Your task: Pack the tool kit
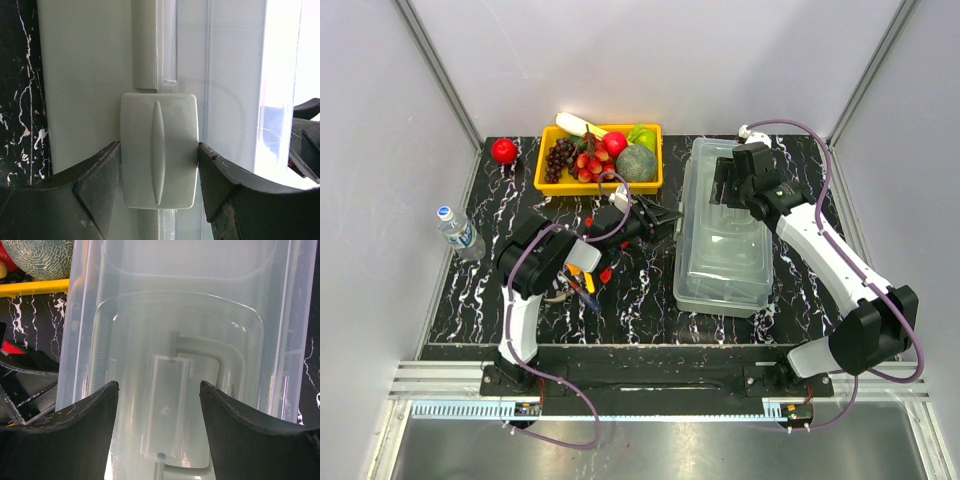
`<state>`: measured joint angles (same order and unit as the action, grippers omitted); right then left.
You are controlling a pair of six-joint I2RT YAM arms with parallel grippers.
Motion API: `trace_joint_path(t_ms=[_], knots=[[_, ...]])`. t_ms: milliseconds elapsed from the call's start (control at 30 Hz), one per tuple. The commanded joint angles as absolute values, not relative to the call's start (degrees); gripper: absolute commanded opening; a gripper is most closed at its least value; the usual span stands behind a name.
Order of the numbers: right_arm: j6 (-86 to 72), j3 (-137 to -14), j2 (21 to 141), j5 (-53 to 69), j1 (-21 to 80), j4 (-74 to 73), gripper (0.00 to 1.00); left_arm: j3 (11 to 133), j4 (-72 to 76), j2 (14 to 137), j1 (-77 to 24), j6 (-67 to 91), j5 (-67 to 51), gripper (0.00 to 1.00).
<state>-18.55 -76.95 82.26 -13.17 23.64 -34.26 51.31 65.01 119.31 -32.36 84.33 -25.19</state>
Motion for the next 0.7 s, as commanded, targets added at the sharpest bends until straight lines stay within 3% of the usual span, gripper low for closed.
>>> trace_joint_path(t_ms=[0,200,300,400,500,667], knots=[[-20.65,-73.83,85.52,-13.53,24.08,-44.47,0.72,52.12,65.49,112.15,-33.66,75.07,-27.60,0.29],[-20.65,-73.83,85.43,-14.41,24.08,-44.65,0.72,51.85,60.04,111.27,-33.57,72.96,-25.75,0.29],[-20.65,-73.83,85.25,-14.94,24.08,-44.65,0.72,51.42,56.35,110.31,-33.66,71.64,-24.18,0.37],[-20.65,-73.57,85.17,-15.12,24.08,-44.56,0.73,49.75,55.63,109.34,-33.49,71.37,-22.68,0.51],[-20.83,-73.48,84.82,-15.21,24.08,-44.65,0.73,48.61,56.33,108.11,-33.14,71.37,-21.80,0.59],[-20.83,-73.48,84.73,-15.21,24.08,-44.65,0.74,46.32,56.51,106.70,-32.70,71.10,-19.52,0.89]])
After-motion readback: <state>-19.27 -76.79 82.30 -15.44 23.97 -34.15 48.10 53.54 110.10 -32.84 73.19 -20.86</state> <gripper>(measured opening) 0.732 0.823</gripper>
